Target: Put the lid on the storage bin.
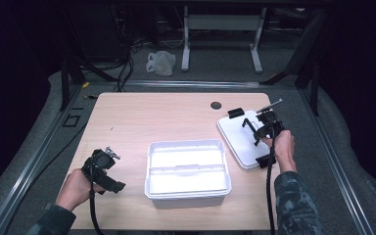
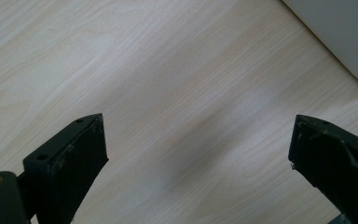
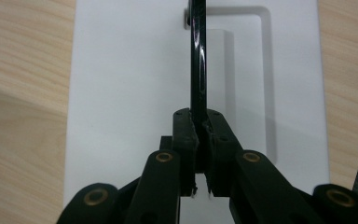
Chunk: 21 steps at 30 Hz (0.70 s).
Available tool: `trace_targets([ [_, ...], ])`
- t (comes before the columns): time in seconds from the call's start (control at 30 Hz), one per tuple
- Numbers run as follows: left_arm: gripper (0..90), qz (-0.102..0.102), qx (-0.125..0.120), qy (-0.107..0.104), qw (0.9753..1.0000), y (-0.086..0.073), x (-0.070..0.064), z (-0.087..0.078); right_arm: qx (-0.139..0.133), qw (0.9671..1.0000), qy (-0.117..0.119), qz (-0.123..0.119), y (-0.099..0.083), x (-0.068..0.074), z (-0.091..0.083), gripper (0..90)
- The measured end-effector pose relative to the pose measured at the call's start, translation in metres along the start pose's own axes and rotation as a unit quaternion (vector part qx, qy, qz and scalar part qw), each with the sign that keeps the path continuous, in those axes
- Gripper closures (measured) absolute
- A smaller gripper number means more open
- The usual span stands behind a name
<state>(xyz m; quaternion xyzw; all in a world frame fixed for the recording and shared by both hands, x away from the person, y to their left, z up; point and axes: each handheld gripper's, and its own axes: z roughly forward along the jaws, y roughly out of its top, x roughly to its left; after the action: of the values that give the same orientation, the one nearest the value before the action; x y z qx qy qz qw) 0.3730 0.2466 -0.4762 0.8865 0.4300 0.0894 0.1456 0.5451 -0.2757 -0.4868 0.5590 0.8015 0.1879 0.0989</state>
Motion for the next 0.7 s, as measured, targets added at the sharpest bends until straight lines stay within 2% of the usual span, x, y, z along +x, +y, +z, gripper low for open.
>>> trace_targets([
  [0.13, 4.3, -0.001, 0.0, 0.001, 1.0, -0.001, 0.001, 0.0, 0.001, 1.0, -0.002, -0.004, 0.0, 0.003, -0.001, 85.1],
  [0.47, 4.4, -0.001, -0.001, 0.001, 1.0, -0.001, 0.003, -0.001, 0.014, 0.9992, 0.002, -0.037, 0.001, 0.009, -0.011, 85.5],
  [0.53, 4.4, -0.001, -0.001, 0.001, 1.0, -0.001, 0.002, -0.001, 0.01, 0.9991, -0.001, -0.04, 0.0, 0.008, -0.015, 85.6],
  [0.57, 4.5, 0.0, -0.001, 0.0, 1.0, -0.001, 0.002, -0.001, 0.009, 0.9993, 0.006, -0.037, 0.0, 0.007, -0.017, 85.6],
  [0.7, 4.5, 0.0, -0.002, 0.002, 1.0, -0.001, 0.003, -0.001, -0.007, 0.999, 0.008, -0.044, 0.0, 0.007, -0.033, 85.6],
])
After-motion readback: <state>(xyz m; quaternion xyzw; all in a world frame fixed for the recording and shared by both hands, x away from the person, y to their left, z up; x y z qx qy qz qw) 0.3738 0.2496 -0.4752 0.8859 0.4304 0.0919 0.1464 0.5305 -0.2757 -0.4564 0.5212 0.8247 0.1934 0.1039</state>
